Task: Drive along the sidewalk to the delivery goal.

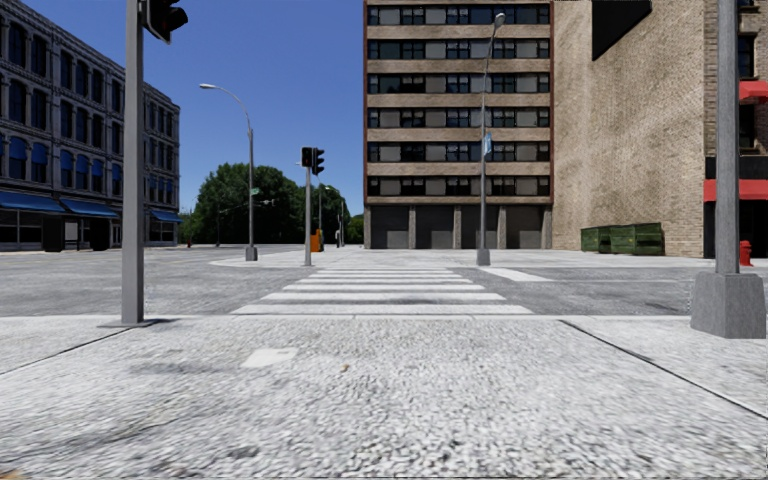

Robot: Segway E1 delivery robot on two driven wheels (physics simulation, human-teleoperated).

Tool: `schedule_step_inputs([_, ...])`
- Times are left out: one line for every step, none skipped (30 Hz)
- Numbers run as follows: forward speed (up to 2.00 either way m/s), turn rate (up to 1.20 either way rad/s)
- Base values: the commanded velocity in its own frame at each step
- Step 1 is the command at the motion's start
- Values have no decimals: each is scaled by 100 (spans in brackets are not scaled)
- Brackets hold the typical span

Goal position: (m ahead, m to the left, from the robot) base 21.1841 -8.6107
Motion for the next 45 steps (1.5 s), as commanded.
schedule_step_inputs([200, 0])
schedule_step_inputs([200, 0])
schedule_step_inputs([200, 0])
schedule_step_inputs([200, 0])
schedule_step_inputs([200, 0])
schedule_step_inputs([200, 0])
schedule_step_inputs([200, 0])
schedule_step_inputs([200, 0])
schedule_step_inputs([200, 0])
schedule_step_inputs([200, 0])
schedule_step_inputs([200, 0])
schedule_step_inputs([200, 0])
schedule_step_inputs([200, 0])
schedule_step_inputs([200, 0])
schedule_step_inputs([200, 0])
schedule_step_inputs([200, 0])
schedule_step_inputs([200, 0])
schedule_step_inputs([200, 0])
schedule_step_inputs([200, 0])
schedule_step_inputs([200, 0])
schedule_step_inputs([200, 0])
schedule_step_inputs([200, 0])
schedule_step_inputs([200, 0])
schedule_step_inputs([200, 0])
schedule_step_inputs([200, 0])
schedule_step_inputs([200, 0])
schedule_step_inputs([200, 0])
schedule_step_inputs([200, 0])
schedule_step_inputs([200, 0])
schedule_step_inputs([200, 0])
schedule_step_inputs([200, 0])
schedule_step_inputs([200, 0])
schedule_step_inputs([200, 0])
schedule_step_inputs([200, 0])
schedule_step_inputs([200, 0])
schedule_step_inputs([200, 0])
schedule_step_inputs([200, 0])
schedule_step_inputs([200, 0])
schedule_step_inputs([200, 0])
schedule_step_inputs([200, 0])
schedule_step_inputs([200, 0])
schedule_step_inputs([200, 0])
schedule_step_inputs([200, 0])
schedule_step_inputs([200, 0])
schedule_step_inputs([200, 0])
